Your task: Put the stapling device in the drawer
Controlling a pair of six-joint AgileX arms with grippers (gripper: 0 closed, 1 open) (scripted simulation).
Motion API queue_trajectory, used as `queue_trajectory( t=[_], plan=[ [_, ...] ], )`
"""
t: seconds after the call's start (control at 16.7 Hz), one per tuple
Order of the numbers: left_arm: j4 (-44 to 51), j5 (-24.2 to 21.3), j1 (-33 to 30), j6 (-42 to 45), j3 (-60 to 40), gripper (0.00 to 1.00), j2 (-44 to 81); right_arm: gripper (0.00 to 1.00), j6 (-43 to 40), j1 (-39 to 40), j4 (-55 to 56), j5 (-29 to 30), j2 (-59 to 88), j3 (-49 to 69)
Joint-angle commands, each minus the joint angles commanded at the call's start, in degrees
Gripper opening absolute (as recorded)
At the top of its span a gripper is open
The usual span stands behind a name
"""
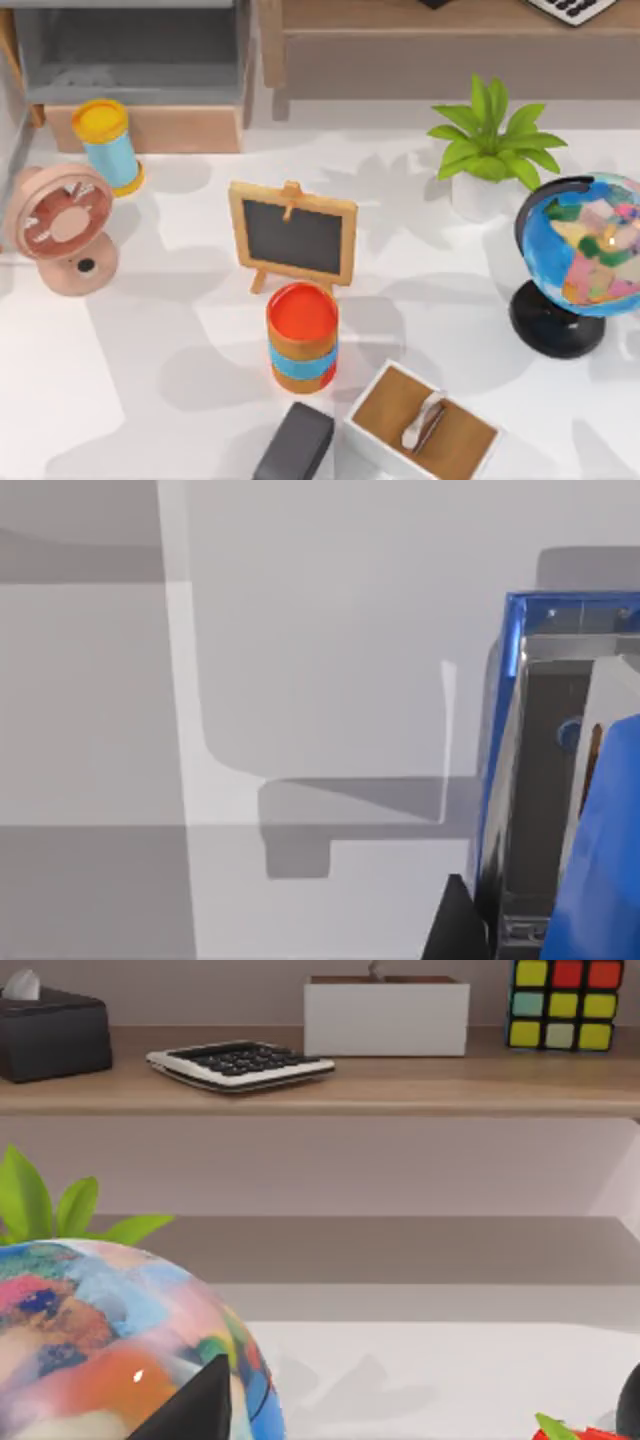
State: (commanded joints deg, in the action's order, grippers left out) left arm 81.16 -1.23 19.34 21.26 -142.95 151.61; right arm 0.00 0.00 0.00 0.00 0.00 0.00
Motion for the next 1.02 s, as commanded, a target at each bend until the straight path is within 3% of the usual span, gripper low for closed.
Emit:
queue_trajectory(
  t=[0.66,1.02],
  plan=[
    [0.0,0.0,0.0,0.0,0.0,0.98,0.0,1.0,0.0,0.0,0.0,0.0,0.0,0.0],
    [0.0,0.0,0.0,0.0,0.0,1.0,0.0,1.0,0.0,0.0,0.0,0.0,0.0,0.0]
  ],
)
